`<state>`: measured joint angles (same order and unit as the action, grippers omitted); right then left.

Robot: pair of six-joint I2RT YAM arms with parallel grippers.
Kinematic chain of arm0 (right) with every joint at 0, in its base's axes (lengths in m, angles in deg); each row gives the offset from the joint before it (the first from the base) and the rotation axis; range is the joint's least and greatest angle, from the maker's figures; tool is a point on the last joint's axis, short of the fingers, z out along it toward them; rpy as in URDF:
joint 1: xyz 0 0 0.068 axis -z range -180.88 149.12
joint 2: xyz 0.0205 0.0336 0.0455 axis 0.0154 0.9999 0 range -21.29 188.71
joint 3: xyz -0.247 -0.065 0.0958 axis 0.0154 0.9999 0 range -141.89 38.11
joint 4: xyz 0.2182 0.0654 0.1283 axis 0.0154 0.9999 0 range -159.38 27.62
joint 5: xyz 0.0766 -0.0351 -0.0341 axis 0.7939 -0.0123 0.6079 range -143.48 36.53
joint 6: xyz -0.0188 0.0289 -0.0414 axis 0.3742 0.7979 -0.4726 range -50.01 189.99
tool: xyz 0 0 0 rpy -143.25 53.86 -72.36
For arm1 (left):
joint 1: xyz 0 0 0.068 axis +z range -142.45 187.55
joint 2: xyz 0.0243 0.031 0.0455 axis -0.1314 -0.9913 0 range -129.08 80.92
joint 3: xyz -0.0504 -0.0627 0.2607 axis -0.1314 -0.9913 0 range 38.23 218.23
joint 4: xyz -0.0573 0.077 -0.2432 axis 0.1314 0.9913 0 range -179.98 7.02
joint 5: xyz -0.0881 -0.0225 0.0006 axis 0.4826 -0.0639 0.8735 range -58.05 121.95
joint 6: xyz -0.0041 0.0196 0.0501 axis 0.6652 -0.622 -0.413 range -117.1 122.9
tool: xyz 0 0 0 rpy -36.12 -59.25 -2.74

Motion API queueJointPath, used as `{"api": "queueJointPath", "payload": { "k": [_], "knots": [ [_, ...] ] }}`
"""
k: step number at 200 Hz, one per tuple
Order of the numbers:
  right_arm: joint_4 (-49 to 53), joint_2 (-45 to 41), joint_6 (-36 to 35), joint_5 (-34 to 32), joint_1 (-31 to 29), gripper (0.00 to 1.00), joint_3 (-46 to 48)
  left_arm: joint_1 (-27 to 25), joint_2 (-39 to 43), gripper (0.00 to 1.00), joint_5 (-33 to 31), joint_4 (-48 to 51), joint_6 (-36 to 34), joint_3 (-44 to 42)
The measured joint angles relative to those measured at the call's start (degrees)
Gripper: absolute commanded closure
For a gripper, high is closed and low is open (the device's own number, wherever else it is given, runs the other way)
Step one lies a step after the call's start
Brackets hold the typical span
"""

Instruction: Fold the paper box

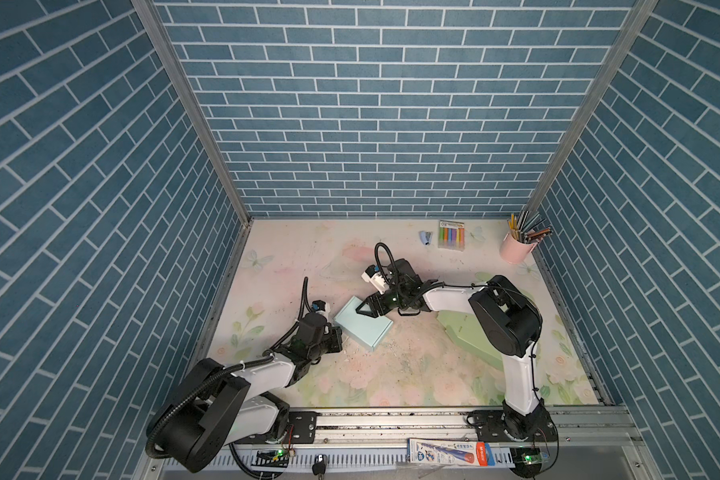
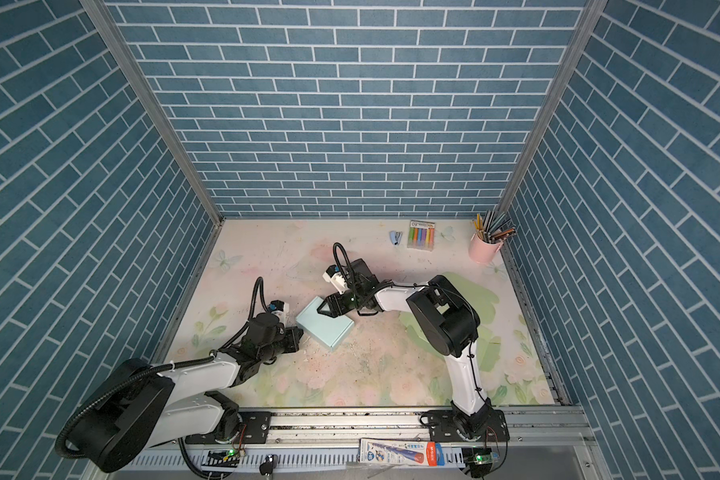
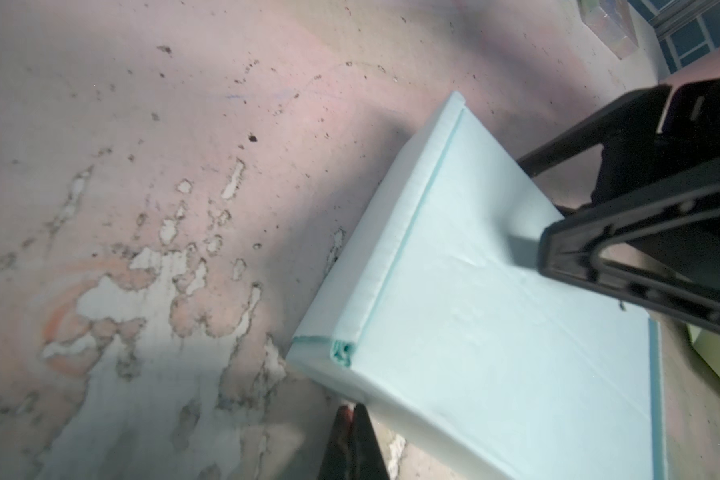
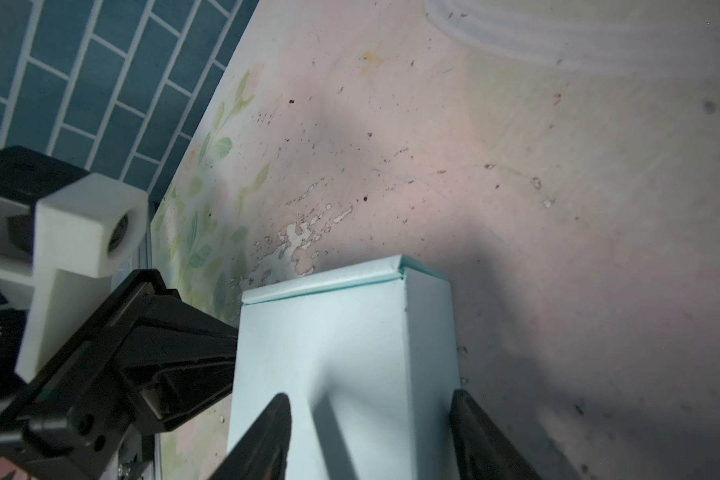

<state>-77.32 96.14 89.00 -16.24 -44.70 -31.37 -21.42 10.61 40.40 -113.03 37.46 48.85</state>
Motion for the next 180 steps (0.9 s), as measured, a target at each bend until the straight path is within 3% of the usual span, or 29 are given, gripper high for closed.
{"api": "queueJointPath", "payload": {
  "k": [31,64,103,144,180],
  "knots": [
    [2.0,-3.0,0.0,-1.8,1.0,0.17,1.4,-1.8,3.2,1.0,0.4,0.6,0.4,-1.8],
    [4.3,-13.8,0.0,-8.3,0.6,0.16,6.8,-3.3,11.3,0.74,-0.5,5.6,0.8,-2.0],
    [2.7,-27.6,2.5,-16.0,-4.9,0.17,18.8,-3.3,19.9,0.49,-2.0,14.1,-0.6,0.7],
    [-1.8,-35.7,12.7,-19.5,-14.2,0.16,32.7,1.2,16.5,0.34,1.7,16.5,-4.0,9.4],
    [-6.2,-36.7,19.1,-21.6,-17.8,0.14,35.6,3.1,10.2,0.28,1.5,16.9,-7.6,16.3]
  ]
}}
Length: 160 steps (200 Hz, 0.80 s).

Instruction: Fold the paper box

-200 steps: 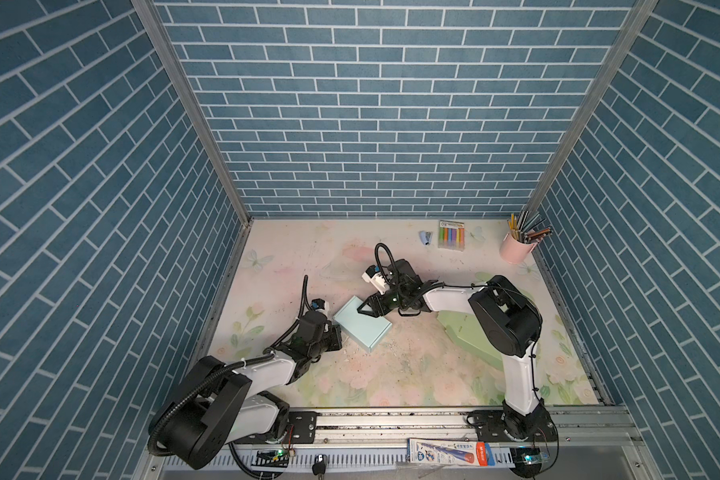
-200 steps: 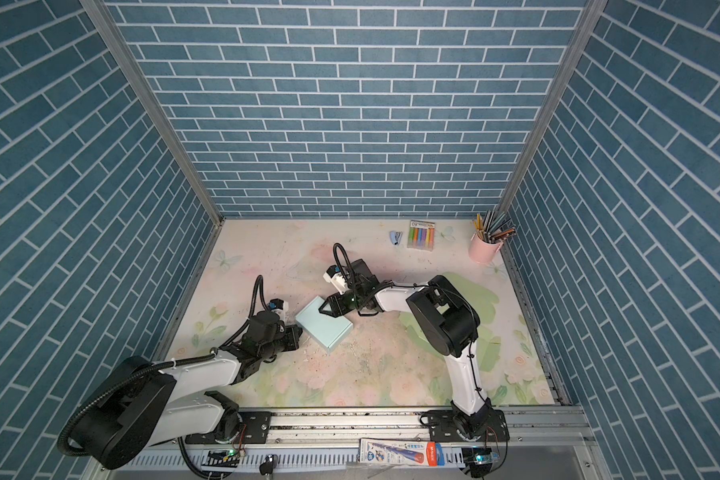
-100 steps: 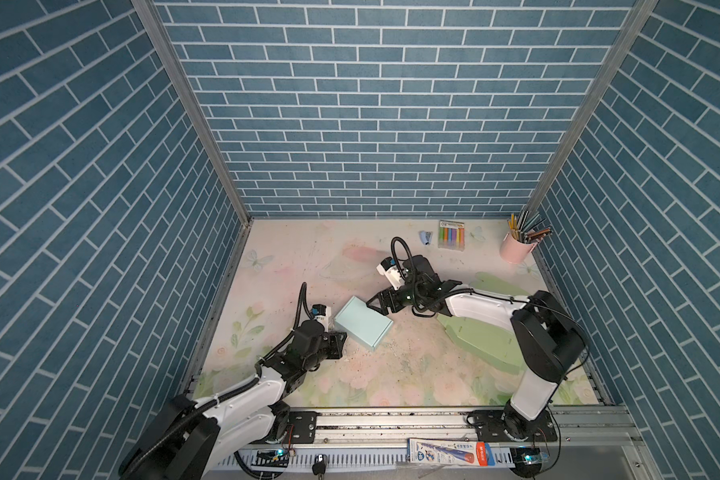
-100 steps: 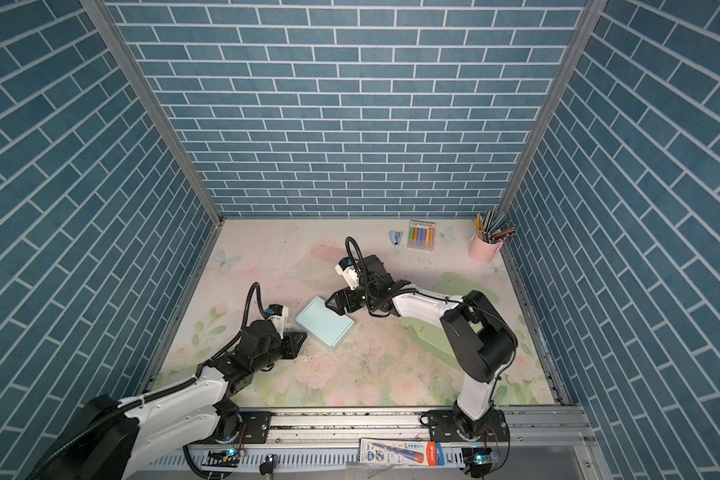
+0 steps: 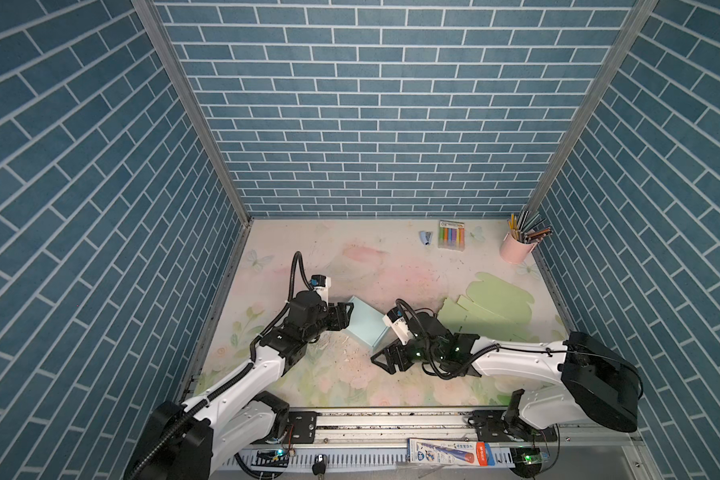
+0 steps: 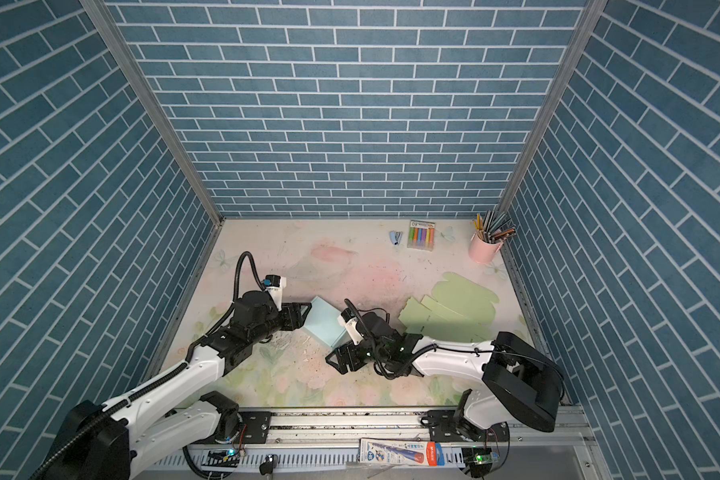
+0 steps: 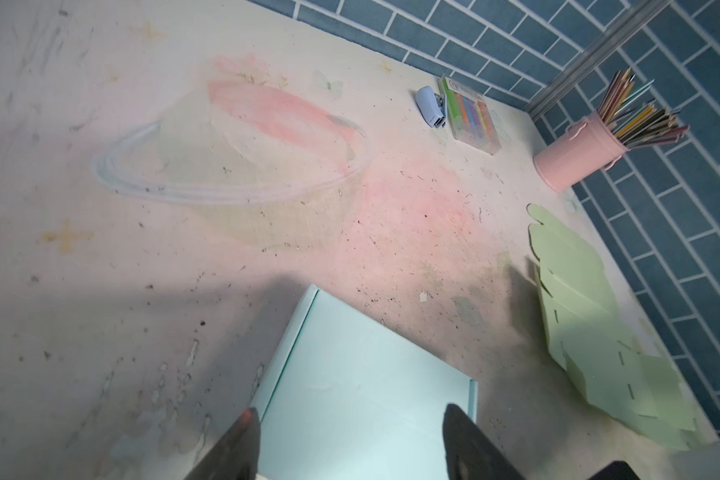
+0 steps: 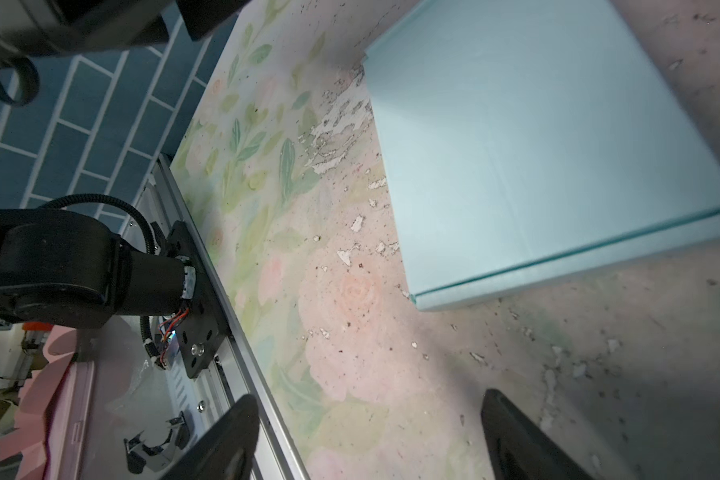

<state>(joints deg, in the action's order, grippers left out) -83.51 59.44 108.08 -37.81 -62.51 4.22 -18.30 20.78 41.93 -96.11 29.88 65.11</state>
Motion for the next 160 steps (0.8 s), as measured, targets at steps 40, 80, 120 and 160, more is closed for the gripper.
{"api": "queueJointPath", "payload": {
  "k": [40,80,120,160],
  "knots": [
    [-7.7,1.6,3.3,1.6,3.5,0.15,0.7,5.5,-9.5,0.28,3.4,-3.0,-1.7,2.0],
    [-12.5,8.0,4.1,3.9,5.9,0.17,0.7,6.8,-15.3,0.28,7.2,-6.3,-1.7,1.9],
    [-13.0,11.3,4.1,4.8,6.1,0.17,0.5,6.8,-17.4,0.29,8.4,-9.3,-1.7,0.0],
    [-13.0,15.1,3.2,5.8,8.6,0.26,-3.1,6.8,-18.4,0.34,8.8,-10.6,-1.2,-1.3]
  ]
}}
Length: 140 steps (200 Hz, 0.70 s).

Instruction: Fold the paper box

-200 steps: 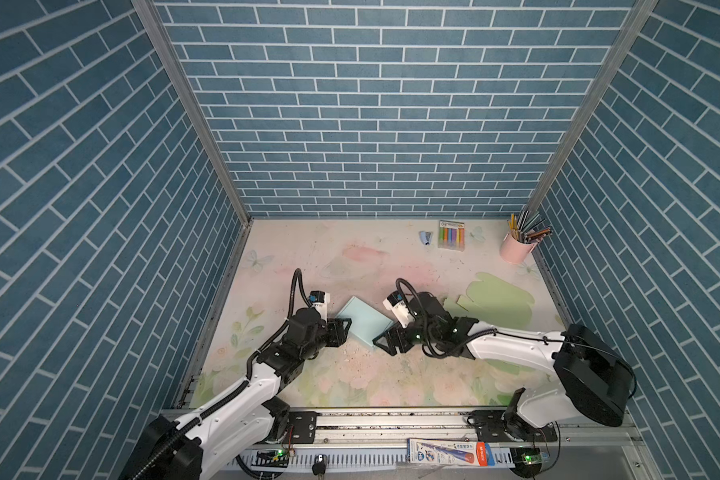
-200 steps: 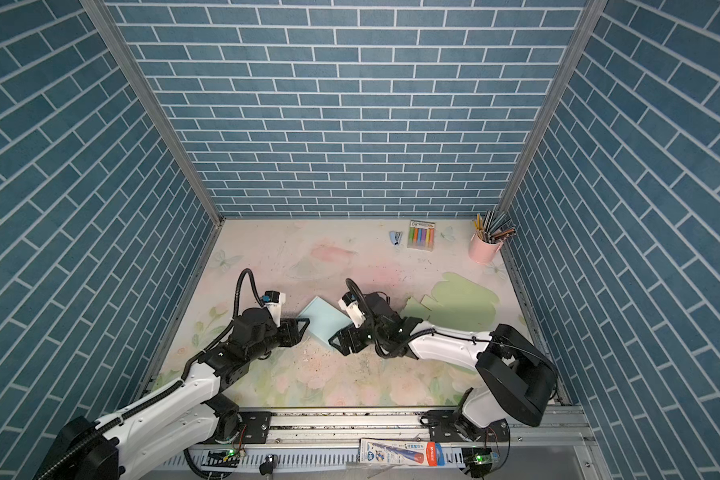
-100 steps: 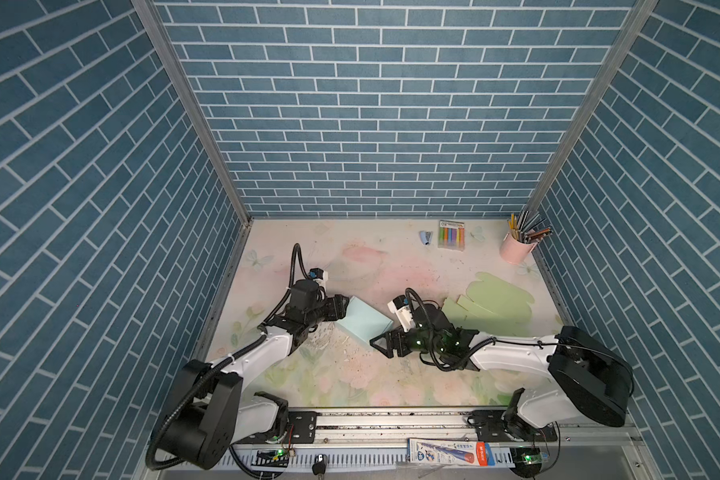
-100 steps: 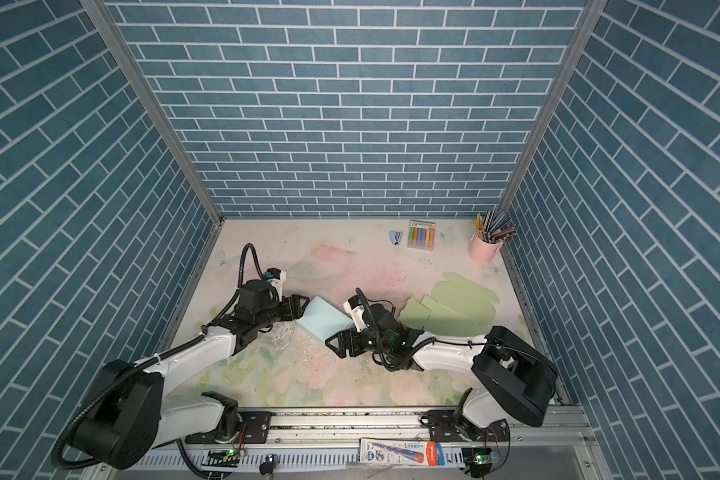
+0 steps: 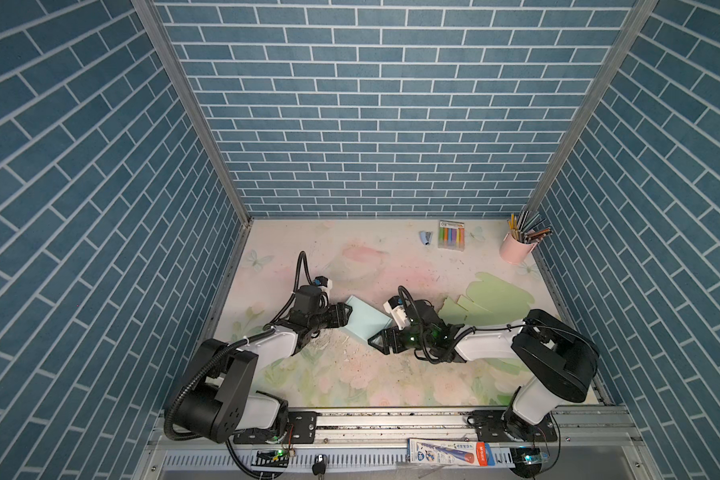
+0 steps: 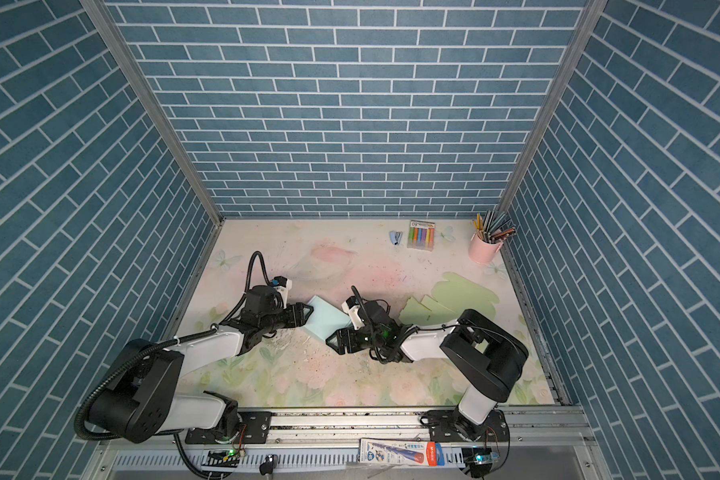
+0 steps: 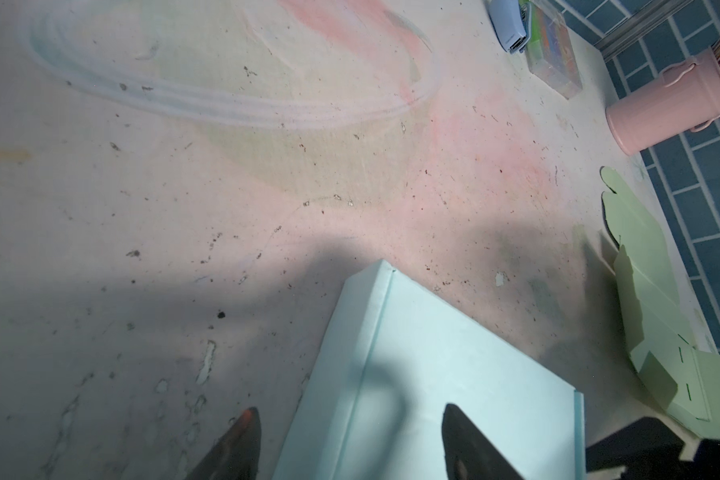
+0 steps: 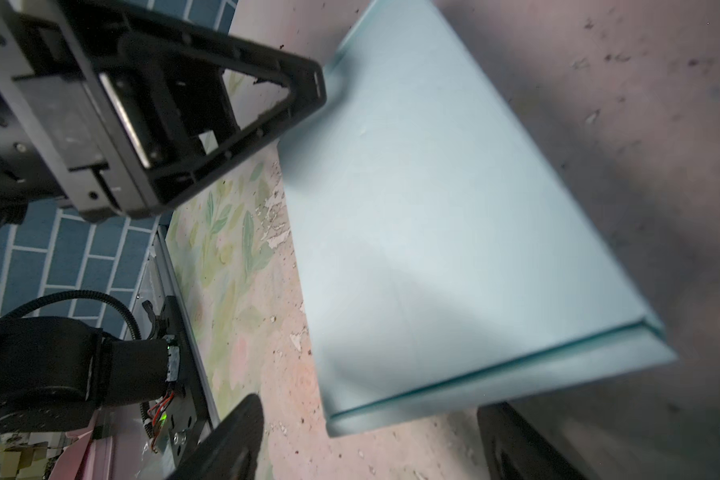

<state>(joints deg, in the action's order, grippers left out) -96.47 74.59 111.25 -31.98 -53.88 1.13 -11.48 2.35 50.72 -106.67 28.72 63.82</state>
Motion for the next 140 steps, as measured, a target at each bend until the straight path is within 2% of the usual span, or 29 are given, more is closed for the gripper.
{"api": "queueJointPath", "payload": {
  "k": [25,76,108,140],
  "knots": [
    [0.2,3.8,-1.4,1.2,2.4,0.33,-3.5,0.0,-0.1,0.38,-0.1,-0.8,0.3,0.0],
    [6.2,10.1,-5.4,1.8,5.4,0.37,-13.3,0.5,-2.5,0.44,-3.7,-1.2,0.2,0.6],
    [10.8,15.6,-8.2,3.0,8.9,0.38,-22.2,1.1,-6.3,0.45,-5.4,-1.1,0.2,4.6],
    [14.6,23.2,-10.6,5.0,13.0,0.37,-33.7,2.3,-13.7,0.46,-6.3,-0.8,-0.1,12.2]
  ]
}}
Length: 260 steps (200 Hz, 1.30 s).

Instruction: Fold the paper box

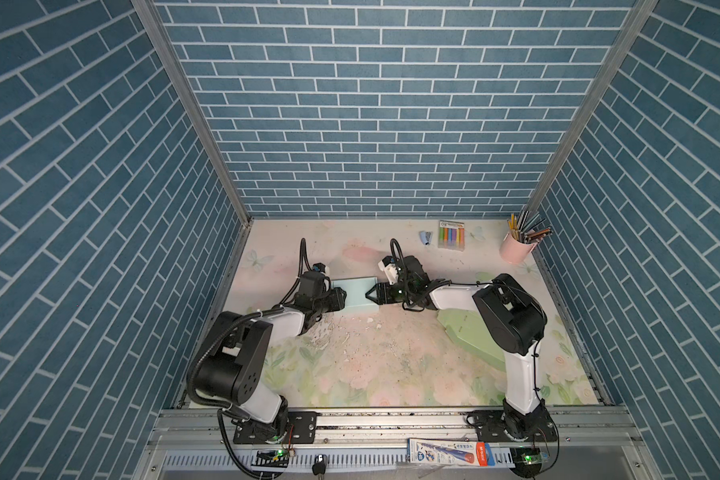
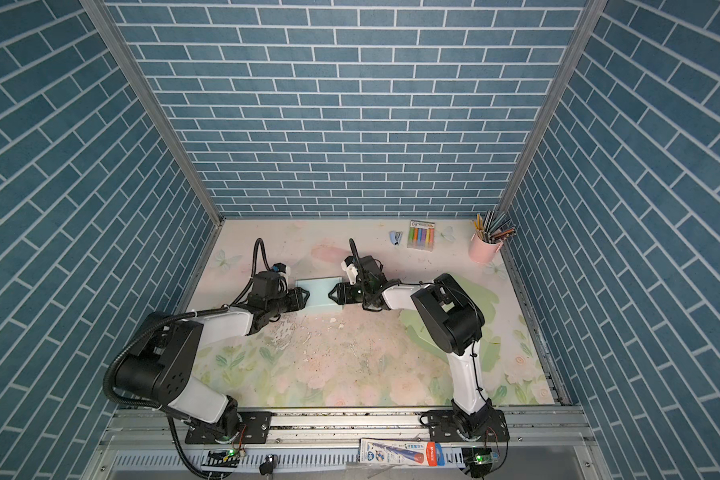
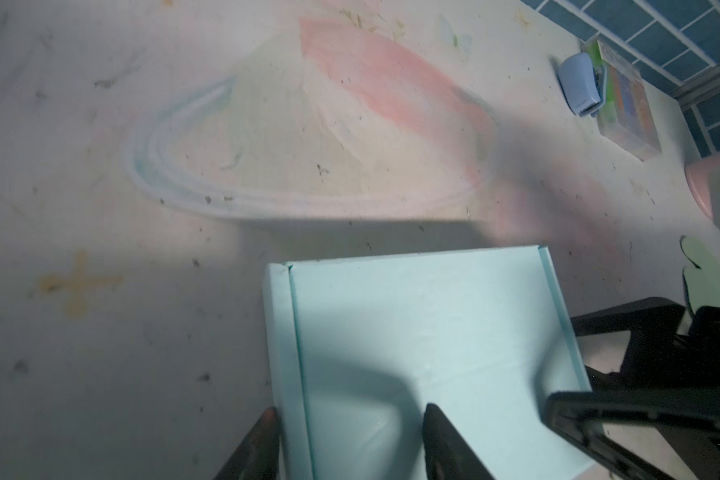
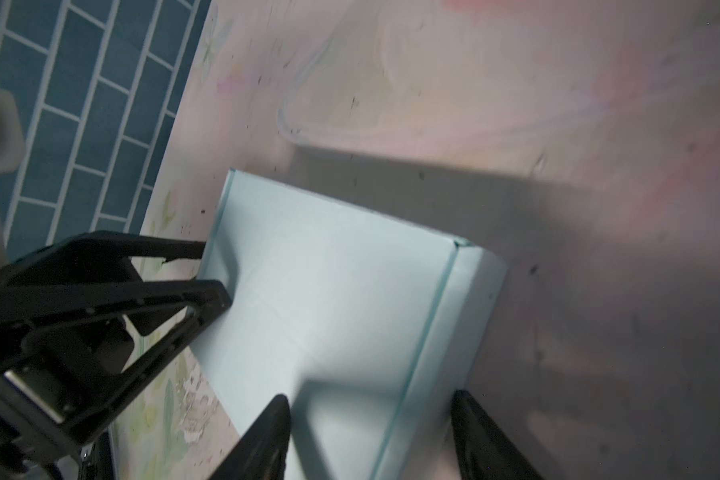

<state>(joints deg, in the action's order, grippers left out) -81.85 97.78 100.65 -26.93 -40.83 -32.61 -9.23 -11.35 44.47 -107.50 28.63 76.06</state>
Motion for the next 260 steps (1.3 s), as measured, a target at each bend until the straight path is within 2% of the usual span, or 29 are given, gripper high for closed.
{"api": "queueJointPath", "payload": {
  "k": [48,115,151,183,211,220,245,260],
  "knots": [
    [8.5,10.7,-3.3,1.4,4.2,0.37,-18.8,2.3,-11.9,0.47,-0.3,-0.1,-0.3,13.4],
    [13.3,17.9,-4.3,3.1,8.3,0.33,-31.0,2.4,-21.9,0.47,0.5,-0.8,-0.2,25.3],
    [13.6,18.5,-5.0,3.5,9.2,0.25,-31.7,2.4,-24.2,0.44,1.3,-2.6,0.5,27.1],
    [13.2,18.5,-5.6,3.7,9.3,0.17,-31.6,2.8,-24.6,0.29,2.0,-3.0,1.4,27.2],
    [11.7,16.8,-5.7,3.0,9.5,0.14,-28.7,3.5,-24.5,0.22,2.4,-2.9,1.6,26.8],
    [11.8,15.9,-5.7,2.7,9.6,0.09,-27.6,3.8,-24.1,0.2,2.6,-2.9,1.5,26.3],
    [12.6,13.9,-6.8,0.5,9.8,0.09,-26.3,4.9,-21.4,0.12,2.9,-2.9,1.6,23.7],
    [12.3,11.3,-7.2,-1.1,9.9,0.09,-23.8,5.4,-18.0,0.12,3.0,-2.9,1.4,21.4]
  ]
}}
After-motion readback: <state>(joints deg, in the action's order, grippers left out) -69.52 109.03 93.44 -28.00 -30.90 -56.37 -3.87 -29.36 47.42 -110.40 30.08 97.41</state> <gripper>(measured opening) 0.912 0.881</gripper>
